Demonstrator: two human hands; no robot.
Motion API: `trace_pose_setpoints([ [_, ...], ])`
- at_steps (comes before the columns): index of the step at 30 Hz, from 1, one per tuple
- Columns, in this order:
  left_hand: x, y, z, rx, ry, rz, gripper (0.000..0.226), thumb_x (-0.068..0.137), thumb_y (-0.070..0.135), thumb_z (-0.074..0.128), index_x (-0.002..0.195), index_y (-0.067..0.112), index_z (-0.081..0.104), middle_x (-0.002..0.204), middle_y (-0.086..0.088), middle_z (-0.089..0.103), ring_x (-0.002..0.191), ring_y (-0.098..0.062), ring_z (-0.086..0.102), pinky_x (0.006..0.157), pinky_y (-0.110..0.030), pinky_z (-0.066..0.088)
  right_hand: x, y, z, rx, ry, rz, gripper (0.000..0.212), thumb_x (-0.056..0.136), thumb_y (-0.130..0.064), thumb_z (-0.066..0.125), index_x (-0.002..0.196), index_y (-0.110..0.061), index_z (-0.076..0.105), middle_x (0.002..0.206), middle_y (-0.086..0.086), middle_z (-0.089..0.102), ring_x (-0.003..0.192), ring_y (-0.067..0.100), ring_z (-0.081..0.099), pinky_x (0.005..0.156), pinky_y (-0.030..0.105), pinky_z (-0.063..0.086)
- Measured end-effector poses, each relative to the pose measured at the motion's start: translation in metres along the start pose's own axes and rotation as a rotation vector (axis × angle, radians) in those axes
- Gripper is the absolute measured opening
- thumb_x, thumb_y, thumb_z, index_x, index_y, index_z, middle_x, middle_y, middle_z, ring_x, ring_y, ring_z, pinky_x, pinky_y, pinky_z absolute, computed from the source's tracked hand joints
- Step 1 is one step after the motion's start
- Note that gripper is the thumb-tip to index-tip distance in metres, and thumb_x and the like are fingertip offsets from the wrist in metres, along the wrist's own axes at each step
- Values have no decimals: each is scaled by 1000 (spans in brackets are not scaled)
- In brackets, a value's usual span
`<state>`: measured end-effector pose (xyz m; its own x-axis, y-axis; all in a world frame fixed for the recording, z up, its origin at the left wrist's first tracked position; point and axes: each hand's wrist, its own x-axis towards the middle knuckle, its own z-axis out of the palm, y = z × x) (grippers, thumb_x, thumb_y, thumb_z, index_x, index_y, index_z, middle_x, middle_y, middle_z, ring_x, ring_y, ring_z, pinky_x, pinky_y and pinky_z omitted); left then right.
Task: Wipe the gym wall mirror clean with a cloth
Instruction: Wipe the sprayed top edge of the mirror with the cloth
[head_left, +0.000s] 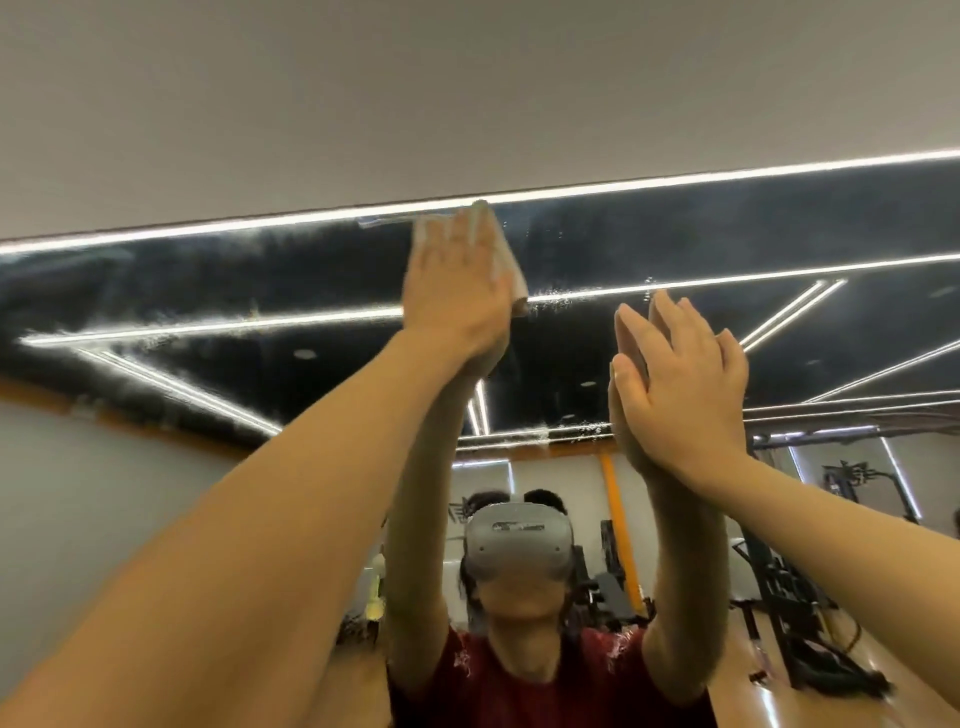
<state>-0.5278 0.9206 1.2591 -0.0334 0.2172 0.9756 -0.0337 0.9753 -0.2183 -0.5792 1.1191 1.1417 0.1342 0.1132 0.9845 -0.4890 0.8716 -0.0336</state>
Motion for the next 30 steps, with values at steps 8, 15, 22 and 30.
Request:
trace_pose_setpoints([
  [8, -1, -99, -15, 21, 65, -110, 59, 103, 31, 33, 154, 5, 17, 153, -28, 28, 138, -47, 30, 114, -56, 26, 0, 0, 0, 14, 10, -4, 51, 95, -39, 37, 142, -23, 48, 152, 10, 41, 145, 28, 29, 116, 57, 19],
  [15, 15, -99, -8, 15, 73, -436, 61, 104, 33, 28, 156, 9, 8, 160, -20, 16, 146, -41, 16, 121, -53, 13, -2, -1, 0, 32, 9, 2, 52, 94, -39, 38, 143, -23, 48, 152, 9, 41, 145, 28, 29, 117, 55, 17],
  [22, 32, 58, 8, -62, -72, 229, 67, 104, 41, 31, 158, 19, -2, 165, -7, 2, 151, -31, 2, 123, -45, 6, -3, 1, -2, 24, -12, -2, 52, 96, -41, 36, 145, -24, 45, 155, 6, 36, 148, 23, 22, 118, 51, 11],
  [30, 82, -3, 6, -52, -101, 64, 62, 104, 40, 22, 158, 20, -1, 165, -8, 0, 151, -34, 1, 122, -48, 6, -4, 1, 0, 50, -4, -4, 58, 94, -47, 29, 144, -24, 46, 154, 4, 38, 147, 21, 24, 119, 48, 10],
])
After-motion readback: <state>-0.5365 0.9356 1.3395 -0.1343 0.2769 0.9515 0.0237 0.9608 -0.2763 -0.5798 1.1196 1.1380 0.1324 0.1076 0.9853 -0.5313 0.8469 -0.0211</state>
